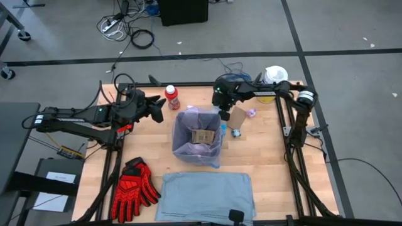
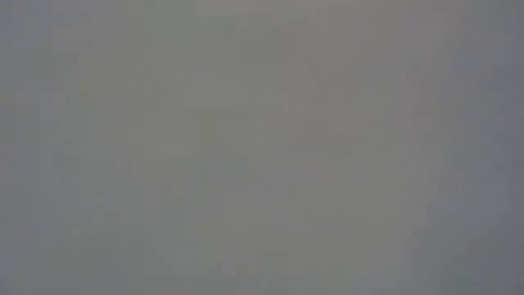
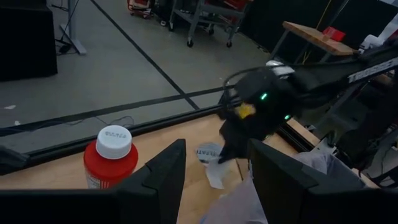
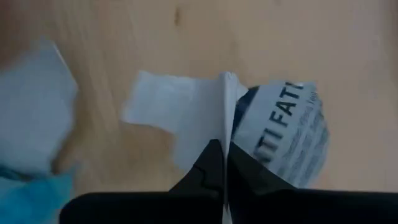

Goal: Place trash/remove bag and relplace
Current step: Put the white paper material into the trash bin

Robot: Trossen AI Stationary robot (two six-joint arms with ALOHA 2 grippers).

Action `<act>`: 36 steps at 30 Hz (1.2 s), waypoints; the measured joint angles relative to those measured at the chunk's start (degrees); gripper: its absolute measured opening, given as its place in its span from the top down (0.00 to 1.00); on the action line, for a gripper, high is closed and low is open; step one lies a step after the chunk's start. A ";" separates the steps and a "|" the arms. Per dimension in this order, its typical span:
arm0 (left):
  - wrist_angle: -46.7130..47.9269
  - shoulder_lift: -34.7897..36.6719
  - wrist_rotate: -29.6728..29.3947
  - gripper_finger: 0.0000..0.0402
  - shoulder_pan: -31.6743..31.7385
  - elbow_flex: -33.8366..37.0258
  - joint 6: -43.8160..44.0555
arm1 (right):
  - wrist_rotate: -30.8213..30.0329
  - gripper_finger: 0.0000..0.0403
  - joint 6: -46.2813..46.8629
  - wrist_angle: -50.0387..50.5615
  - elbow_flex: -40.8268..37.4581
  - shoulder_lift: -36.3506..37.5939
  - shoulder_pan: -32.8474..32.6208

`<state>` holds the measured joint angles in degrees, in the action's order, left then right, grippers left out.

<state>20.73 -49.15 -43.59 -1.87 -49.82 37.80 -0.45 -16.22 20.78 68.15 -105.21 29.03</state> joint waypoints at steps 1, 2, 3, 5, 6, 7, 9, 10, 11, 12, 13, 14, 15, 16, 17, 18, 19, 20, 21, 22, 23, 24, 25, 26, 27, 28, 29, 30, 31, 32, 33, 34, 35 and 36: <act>0.04 0.00 0.00 0.55 0.00 0.00 -0.02 | 0.02 1.00 0.09 -0.03 0.02 1.60 0.01; 0.02 0.00 0.00 0.55 0.02 0.00 -0.02 | 0.02 1.00 0.11 0.00 0.04 3.29 0.01; 0.01 0.00 0.00 0.55 0.00 0.00 -0.03 | 0.02 1.00 0.13 -0.12 0.08 5.09 0.01; 0.00 0.00 0.00 0.55 0.02 0.00 -0.11 | 0.05 1.00 0.13 -0.16 0.10 8.46 0.01; 0.00 0.00 0.00 0.55 0.00 0.00 -0.18 | 0.11 1.00 0.33 -0.16 0.10 10.30 0.01; 0.04 0.00 0.00 0.55 0.01 0.00 -0.20 | 0.11 1.00 0.86 -0.18 0.10 12.07 0.01; 0.00 0.00 0.00 0.55 0.00 0.00 -0.22 | 0.20 1.00 2.28 -0.39 0.10 15.54 0.09; 0.02 0.00 0.00 0.55 0.00 0.00 -0.34 | 0.20 1.00 2.65 -0.37 0.11 17.11 0.16; -0.04 0.00 0.00 0.55 0.00 0.00 -1.06 | 0.22 1.00 3.08 -0.40 0.12 18.69 0.16; -0.14 0.00 0.01 0.55 0.02 0.00 -1.85 | 0.28 1.00 3.47 -0.36 0.12 20.28 0.16; -0.13 0.00 0.02 0.55 0.02 0.00 -2.84 | 0.83 1.00 3.58 -0.45 0.12 21.77 0.16; -0.32 0.00 0.01 0.55 0.00 0.00 -3.62 | 2.02 1.00 3.60 -0.58 0.12 23.34 0.16; -0.40 0.00 0.02 0.55 0.01 0.00 -4.59 | 3.50 1.00 3.62 -0.74 0.12 24.82 0.02; -0.43 0.00 0.02 0.55 0.00 0.00 -5.37 | 5.37 1.00 3.69 -1.35 0.14 26.16 -0.16; -0.77 0.00 0.02 0.55 0.00 0.00 -6.26 | 7.60 1.00 3.77 -1.95 0.16 27.40 -0.43; -1.09 0.00 0.06 0.55 0.00 0.00 -7.11 | 9.90 1.00 3.92 -2.69 0.16 28.57 -0.92; -1.48 0.00 0.35 0.55 0.01 0.00 -7.82 | 12.46 1.00 4.62 -3.71 0.18 29.56 -1.48; -2.22 0.00 0.78 0.55 0.00 0.00 -8.68 | 14.92 1.00 5.80 -4.96 0.18 30.43 -1.95; -2.64 0.00 0.83 0.55 0.02 0.00 -9.46 | 17.31 1.00 7.06 -6.48 0.18 31.23 -2.59; -3.11 0.00 0.83 0.55 0.00 0.00 -10.53 | 19.61 1.00 8.34 -8.19 0.18 31.80 -3.24; -3.70 0.00 0.82 0.55 0.01 0.00 -11.37 | 21.72 1.00 9.44 -9.99 0.21 32.22 -3.91; -3.97 0.00 0.81 0.55 0.00 0.00 -12.23 | 23.82 1.00 10.38 -11.79 0.23 32.47 -4.74; -4.25 0.00 0.79 0.55 0.01 0.00 -12.92 | 25.58 1.00 11.12 -13.16 0.23 32.59 -5.53; -4.73 0.00 0.74 0.55 0.02 0.00 -13.75 | 27.20 1.00 11.71 -14.49 0.23 32.57 -6.48; -5.10 0.00 0.72 0.55 0.02 0.00 -14.52 | 28.43 1.00 12.14 -15.41 0.23 32.48 -7.49; -5.20 0.00 0.68 0.55 0.02 0.00 -15.19 | 29.36 1.00 12.18 -15.93 0.23 32.28 -8.47; -5.35 0.00 0.62 0.55 0.02 0.00 -15.78 | 30.12 1.00 12.15 -16.21 0.23 32.12 -9.49; -5.77 0.00 0.61 0.55 0.02 0.00 -16.56 | 30.69 1.00 12.14 -16.12 0.23 31.89 -10.38; -6.20 0.00 0.61 0.55 0.02 0.00 -17.00 | 30.94 1.00 12.13 -16.09 0.23 31.46 -11.36; -6.58 0.00 0.60 0.55 0.02 0.00 -17.25 | 30.98 1.00 12.12 -16.09 0.23 31.23 -12.29; -6.88 0.00 0.61 0.55 0.02 0.00 -17.35 | 31.06 1.00 11.77 -15.70 0.21 31.10 -12.96; -7.19 0.00 0.57 0.55 0.03 0.00 -17.53 | 30.91 1.00 11.08 -15.95 0.21 30.87 -13.72; -7.89 0.00 0.57 0.55 0.19 0.00 -17.85 | 29.93 1.00 10.89 -16.56 0.21 30.76 -14.51; -8.28 0.00 0.63 0.55 0.47 0.00 -18.05 | 28.55 0.99 11.01 -16.53 0.21 30.73 -15.17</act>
<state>12.45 -49.15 -42.96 -1.40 -49.82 19.75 28.10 -5.21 4.25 68.36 -74.48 13.86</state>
